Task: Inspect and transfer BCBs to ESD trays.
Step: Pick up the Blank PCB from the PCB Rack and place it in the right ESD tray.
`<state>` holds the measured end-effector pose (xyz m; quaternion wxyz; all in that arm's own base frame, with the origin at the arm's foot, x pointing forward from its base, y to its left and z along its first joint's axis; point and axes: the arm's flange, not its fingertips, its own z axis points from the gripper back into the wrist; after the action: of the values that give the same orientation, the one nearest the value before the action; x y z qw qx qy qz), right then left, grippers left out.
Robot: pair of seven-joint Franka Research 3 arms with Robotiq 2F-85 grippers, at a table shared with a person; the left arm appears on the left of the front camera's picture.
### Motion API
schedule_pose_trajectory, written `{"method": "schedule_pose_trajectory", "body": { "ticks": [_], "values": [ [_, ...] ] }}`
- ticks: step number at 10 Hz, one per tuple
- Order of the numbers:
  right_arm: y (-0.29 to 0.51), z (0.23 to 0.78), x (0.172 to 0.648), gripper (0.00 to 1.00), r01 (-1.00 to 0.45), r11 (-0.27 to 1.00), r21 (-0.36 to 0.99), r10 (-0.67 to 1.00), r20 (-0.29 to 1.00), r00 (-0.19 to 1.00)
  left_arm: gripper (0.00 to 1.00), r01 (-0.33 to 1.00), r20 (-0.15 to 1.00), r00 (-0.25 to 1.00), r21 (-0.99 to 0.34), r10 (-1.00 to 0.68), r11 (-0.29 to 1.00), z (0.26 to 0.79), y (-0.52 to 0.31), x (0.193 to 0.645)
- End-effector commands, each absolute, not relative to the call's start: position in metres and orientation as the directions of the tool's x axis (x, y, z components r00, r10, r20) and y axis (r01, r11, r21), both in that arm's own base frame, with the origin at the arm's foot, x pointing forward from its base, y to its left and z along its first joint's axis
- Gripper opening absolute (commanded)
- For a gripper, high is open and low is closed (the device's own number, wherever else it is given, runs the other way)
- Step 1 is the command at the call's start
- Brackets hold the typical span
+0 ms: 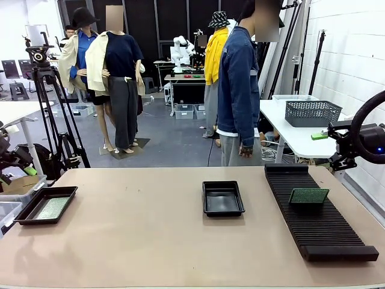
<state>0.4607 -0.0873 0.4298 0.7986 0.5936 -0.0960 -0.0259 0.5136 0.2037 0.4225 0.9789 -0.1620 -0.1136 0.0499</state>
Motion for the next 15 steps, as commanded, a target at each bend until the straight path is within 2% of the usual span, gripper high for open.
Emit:
{"method": "schedule_pose_trajectory", "body": {
  "ticks": [1,8,10,11,13,15],
  "values": [
    [-0.086,0.430,0.461,1.00,-0.064,0.295,0.953,-0.160,0.115,0.980,1.00,-0.053,0.205,0.971,-0.318,0.123,0.947,0.422,0.205,0.513],
    [-0.086,0.430,0.461,1.00,-0.064,0.295,0.953,-0.160,0.115,0.980,1.00,-0.061,0.206,0.969,-0.329,0.135,0.943,0.422,0.204,0.514],
    [-0.086,0.430,0.461,1.00,-0.064,0.295,0.953,-0.160,0.115,0.980,1.00,-0.027,0.183,0.975,-0.478,0.129,0.878,0.445,0.208,0.504],
    [-0.086,0.430,0.461,1.00,-0.064,0.295,0.953,-0.160,0.115,0.980,1.00,0.038,0.177,0.981,-0.562,0.075,0.826,0.459,0.214,0.498],
    [-0.086,0.430,0.461,1.00,-0.064,0.295,0.953,-0.160,0.115,0.980,1.00,0.018,0.166,0.979,-0.653,0.119,0.757,0.477,0.232,0.496],
    [-0.086,0.430,0.461,1.00,-0.064,0.295,0.953,-0.160,0.115,0.980,1.00,0.030,0.136,0.982,-0.798,0.131,0.601,0.488,0.255,0.495]
  ]
}}
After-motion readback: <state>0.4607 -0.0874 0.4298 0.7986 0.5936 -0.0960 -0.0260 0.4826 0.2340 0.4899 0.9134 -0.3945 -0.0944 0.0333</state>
